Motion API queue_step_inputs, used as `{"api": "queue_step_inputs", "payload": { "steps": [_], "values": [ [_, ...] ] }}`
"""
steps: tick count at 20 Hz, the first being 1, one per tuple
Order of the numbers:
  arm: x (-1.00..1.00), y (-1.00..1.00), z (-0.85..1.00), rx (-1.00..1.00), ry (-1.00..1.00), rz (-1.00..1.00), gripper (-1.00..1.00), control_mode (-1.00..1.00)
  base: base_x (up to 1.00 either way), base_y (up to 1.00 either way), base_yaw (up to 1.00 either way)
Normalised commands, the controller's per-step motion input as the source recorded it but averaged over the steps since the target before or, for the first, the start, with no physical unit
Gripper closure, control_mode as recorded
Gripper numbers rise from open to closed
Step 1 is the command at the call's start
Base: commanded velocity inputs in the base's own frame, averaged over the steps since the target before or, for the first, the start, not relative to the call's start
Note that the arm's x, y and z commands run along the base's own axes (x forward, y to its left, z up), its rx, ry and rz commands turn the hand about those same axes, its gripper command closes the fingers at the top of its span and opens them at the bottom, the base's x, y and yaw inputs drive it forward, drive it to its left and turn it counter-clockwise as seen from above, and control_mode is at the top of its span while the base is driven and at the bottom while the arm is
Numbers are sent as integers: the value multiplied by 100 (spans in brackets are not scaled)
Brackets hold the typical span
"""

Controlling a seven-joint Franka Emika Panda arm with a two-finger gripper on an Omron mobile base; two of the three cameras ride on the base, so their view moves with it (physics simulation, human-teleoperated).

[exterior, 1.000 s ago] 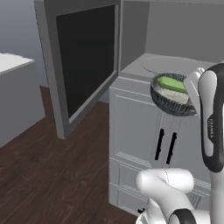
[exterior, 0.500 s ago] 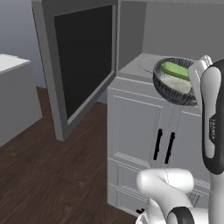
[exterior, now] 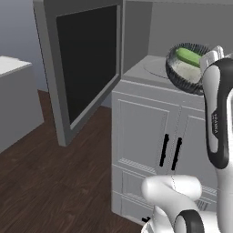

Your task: Pick the corn from the sink and place it in the bowl. Then pick the bowl and place it in the microwave. Then close the microwave door and press the start button.

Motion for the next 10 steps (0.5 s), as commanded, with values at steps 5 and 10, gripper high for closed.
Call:
{"api": "queue_step_inputs", "payload": {
  "steps": [5,10],
  "values": [
    [63,-30,0,-10,-14,-19,100,-100,0,0,0],
    [90,-43,0,-1,-2,-11,100,-100,0,0,0]
  ]
}}
